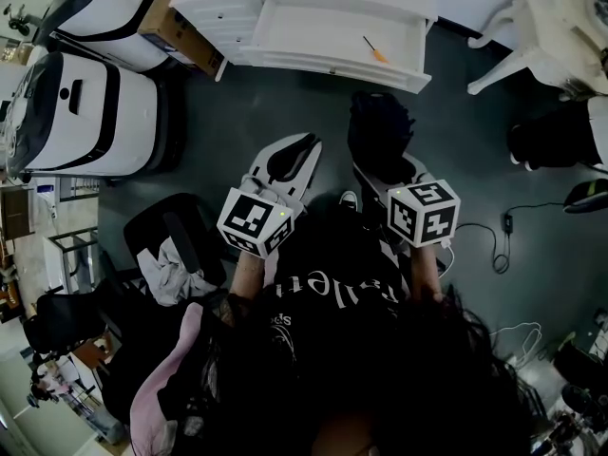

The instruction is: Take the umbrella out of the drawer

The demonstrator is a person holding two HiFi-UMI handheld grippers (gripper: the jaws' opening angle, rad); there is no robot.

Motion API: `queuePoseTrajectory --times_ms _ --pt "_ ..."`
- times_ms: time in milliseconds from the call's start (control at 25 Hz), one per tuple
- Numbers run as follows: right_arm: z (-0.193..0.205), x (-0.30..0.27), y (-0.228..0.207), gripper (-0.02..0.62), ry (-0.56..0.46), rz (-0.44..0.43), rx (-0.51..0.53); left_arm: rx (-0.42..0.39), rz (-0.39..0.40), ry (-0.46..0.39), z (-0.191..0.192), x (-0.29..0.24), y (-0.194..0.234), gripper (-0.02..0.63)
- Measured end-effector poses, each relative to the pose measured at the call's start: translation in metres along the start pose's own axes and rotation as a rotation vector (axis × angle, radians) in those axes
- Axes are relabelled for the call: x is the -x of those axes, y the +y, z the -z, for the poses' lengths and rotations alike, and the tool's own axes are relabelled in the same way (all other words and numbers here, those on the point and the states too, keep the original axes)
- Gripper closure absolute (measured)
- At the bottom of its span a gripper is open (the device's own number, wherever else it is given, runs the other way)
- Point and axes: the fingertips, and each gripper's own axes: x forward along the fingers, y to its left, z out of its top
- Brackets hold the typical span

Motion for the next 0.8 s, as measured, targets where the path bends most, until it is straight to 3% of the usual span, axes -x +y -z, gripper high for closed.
queuePoseTrajectory --times_ms 800 --pt "0.018 -0.035 0.112 0.314 -0.018 0.038 -0.014 0.032 0.021 -0.052 0.008 0.115 0.057 0.557"
